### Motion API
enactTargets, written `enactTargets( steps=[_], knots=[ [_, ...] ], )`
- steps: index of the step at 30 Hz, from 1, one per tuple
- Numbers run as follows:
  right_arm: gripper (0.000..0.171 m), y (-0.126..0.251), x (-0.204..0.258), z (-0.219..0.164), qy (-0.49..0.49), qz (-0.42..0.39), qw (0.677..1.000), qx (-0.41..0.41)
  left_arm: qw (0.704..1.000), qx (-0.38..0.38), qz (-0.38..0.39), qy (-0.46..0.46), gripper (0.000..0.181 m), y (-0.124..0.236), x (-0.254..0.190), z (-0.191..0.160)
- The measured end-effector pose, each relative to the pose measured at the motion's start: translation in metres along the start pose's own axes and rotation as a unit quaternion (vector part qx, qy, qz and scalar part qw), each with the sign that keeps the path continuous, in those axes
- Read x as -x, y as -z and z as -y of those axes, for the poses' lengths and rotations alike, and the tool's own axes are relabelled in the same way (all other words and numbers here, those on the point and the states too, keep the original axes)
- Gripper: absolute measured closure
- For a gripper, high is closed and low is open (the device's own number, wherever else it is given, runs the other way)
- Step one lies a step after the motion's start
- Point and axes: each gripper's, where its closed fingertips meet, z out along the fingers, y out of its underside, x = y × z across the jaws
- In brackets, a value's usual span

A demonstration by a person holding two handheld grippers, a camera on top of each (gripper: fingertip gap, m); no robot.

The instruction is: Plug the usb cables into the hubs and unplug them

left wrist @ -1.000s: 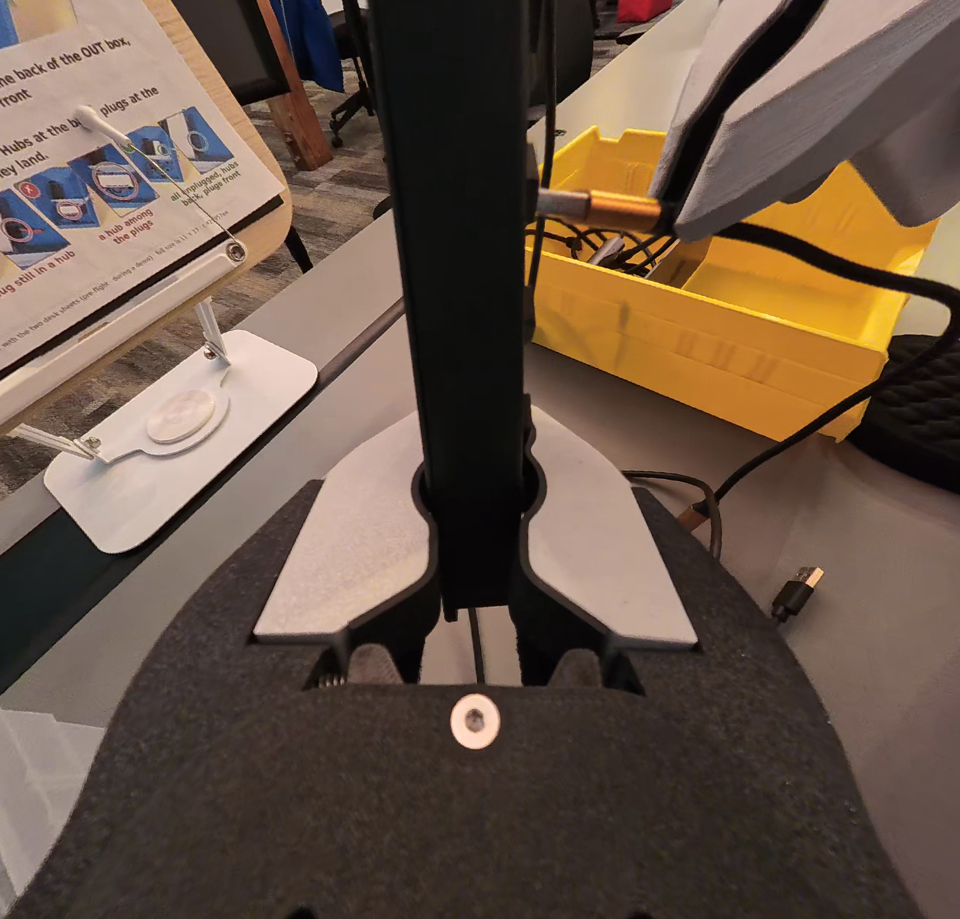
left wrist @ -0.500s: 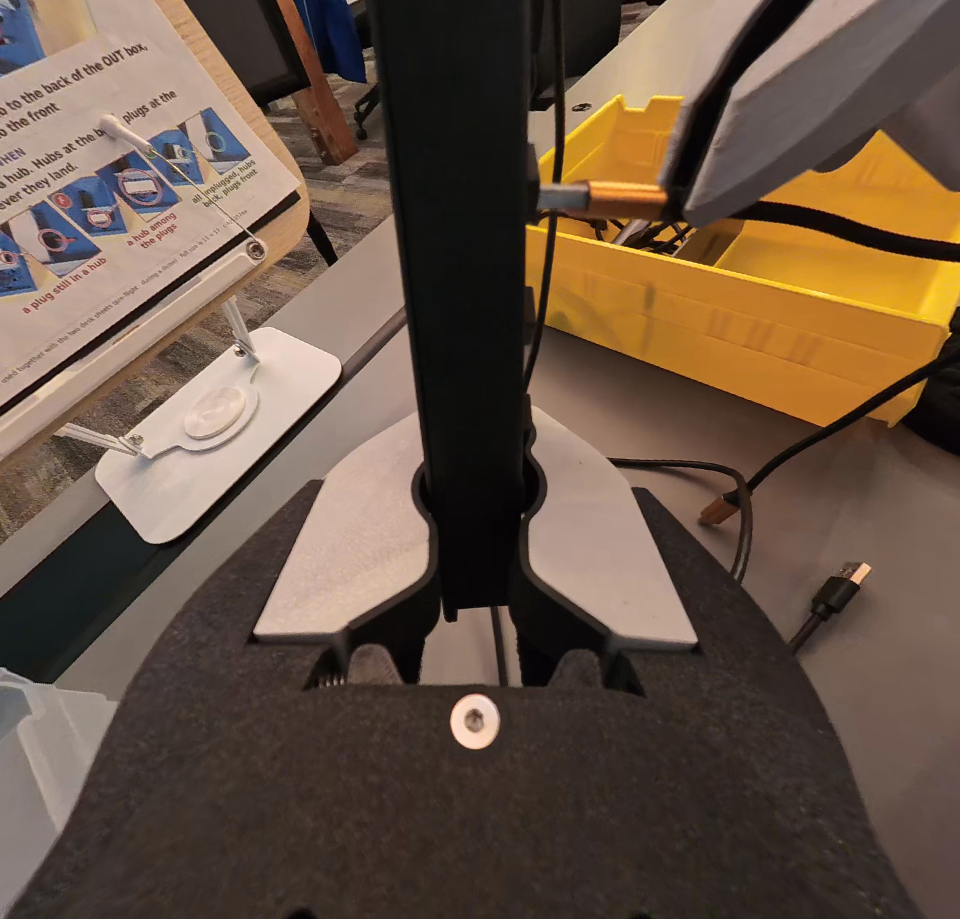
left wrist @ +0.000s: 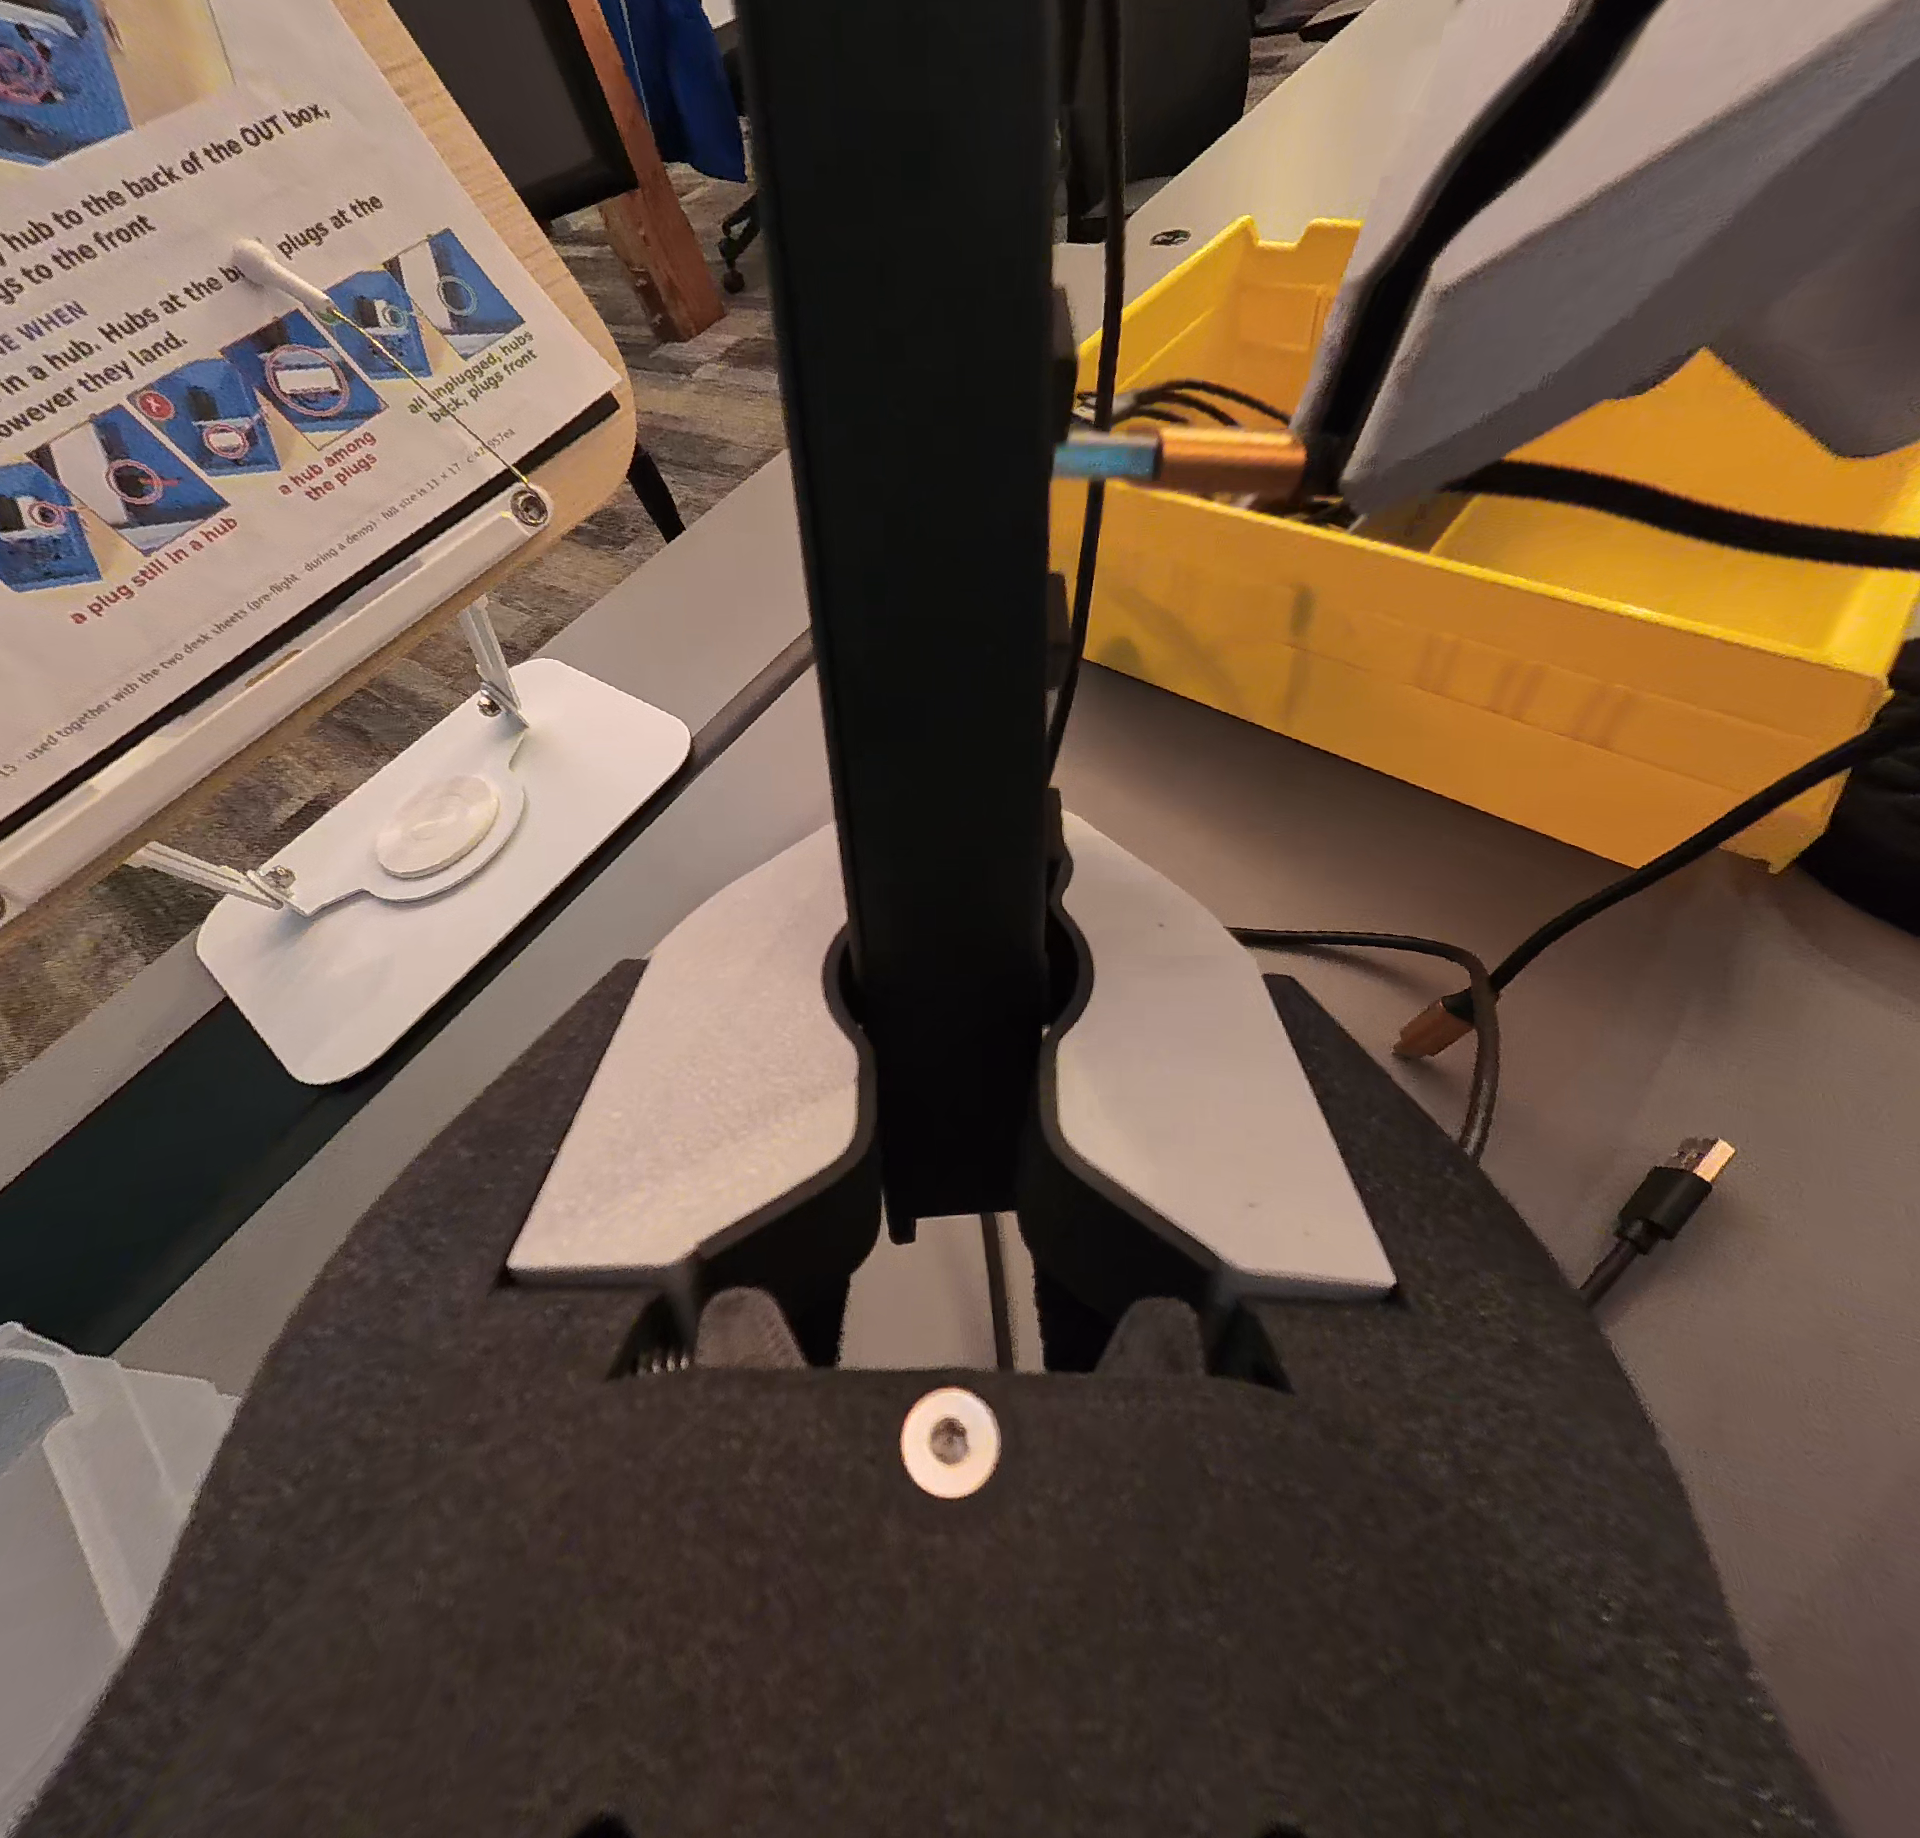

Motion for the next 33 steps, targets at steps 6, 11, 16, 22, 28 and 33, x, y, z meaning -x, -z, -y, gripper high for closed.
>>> enactTargets(
  steps=[6, 11, 16, 22, 28, 33],
  knots=[
    [0.163, 0.001, -0.002, 0.001, 0.002, -0.006, 1.000, -0.002, 1.000, 0.007, 0.012, -0.012, 0.155, -0.001, 0.001, -0.002],
    [0.163, 0.002, -0.003, 0.001, 0.000, -0.006, 1.000, -0.004, 1.000, 0.007, 0.018, -0.016, 0.155, -0.001, 0.002, -0.002],
    [0.163, 0.001, -0.004, 0.001, 0.000, -0.008, 1.000, -0.004, 0.998, 0.018, 0.043, -0.044, 0.155, -0.002, 0.004, -0.004],
    [0.164, -0.001, -0.005, 0.004, -0.006, -0.001, 1.000, -0.017, 0.997, 0.023, 0.056, -0.053, 0.154, -0.002, 0.007, -0.005],
    [0.164, -0.004, 0.001, 0.013, 0.001, 0.002, 0.999, -0.042, 0.998, 0.001, 0.052, -0.042, 0.154, 0.001, 0.008, 0.000],
    [0.164, 0.000, 0.004, 0.020, 0.022, -0.003, 0.998, -0.062, 0.997, -0.008, 0.055, -0.054, 0.154, 0.005, 0.012, 0.003]
  ],
)
